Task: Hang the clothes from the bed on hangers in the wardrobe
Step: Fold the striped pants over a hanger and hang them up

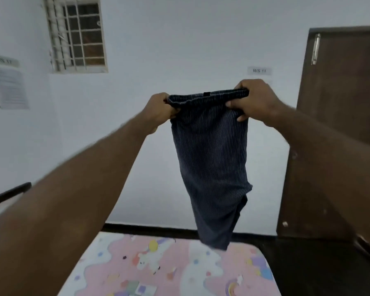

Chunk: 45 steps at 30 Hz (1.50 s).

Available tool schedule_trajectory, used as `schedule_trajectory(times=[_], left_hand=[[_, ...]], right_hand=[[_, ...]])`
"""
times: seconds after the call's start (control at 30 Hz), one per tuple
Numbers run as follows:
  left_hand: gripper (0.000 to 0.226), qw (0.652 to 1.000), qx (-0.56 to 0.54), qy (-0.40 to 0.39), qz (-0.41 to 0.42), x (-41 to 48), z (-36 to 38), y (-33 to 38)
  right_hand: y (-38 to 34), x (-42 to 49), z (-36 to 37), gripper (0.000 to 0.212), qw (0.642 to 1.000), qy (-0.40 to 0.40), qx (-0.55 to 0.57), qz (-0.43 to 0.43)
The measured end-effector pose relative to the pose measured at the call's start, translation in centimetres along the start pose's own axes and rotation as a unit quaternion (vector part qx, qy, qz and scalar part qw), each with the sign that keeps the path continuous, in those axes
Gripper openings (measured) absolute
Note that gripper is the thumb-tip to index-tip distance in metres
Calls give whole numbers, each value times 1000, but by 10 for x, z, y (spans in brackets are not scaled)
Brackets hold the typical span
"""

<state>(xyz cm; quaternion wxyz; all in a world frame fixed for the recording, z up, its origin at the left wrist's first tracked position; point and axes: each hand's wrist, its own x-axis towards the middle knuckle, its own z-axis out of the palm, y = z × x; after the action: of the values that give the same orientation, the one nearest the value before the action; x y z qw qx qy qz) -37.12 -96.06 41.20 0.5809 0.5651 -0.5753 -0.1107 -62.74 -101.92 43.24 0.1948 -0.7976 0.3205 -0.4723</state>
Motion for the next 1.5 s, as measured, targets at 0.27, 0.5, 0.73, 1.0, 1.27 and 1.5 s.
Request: schedule_trajectory(times=[0.27,0.5,0.73,1.0,1.27,1.5], left_hand=[[20,991,1,-131,-42,-265,-45,-81],[30,926,131,-226,-271,-542,-41,-281],[39,858,193,-274,-390,-641,-38,-339],[26,845,160,-311,-405,-565,0,-357],[15,831,86,-301,-459,-407,127,-410],[26,863,105,-248,-426,-246,267,-509]], right_hand=[[-5,-270,67,19,994,-65,6,90],[64,-551,247,23,898,-279,-16,339],[86,-647,299,21,849,-362,-7,385],[143,-612,288,18,843,-292,61,448],[295,-496,271,14,798,-141,168,561],[481,-364,294,19,796,-65,204,566]])
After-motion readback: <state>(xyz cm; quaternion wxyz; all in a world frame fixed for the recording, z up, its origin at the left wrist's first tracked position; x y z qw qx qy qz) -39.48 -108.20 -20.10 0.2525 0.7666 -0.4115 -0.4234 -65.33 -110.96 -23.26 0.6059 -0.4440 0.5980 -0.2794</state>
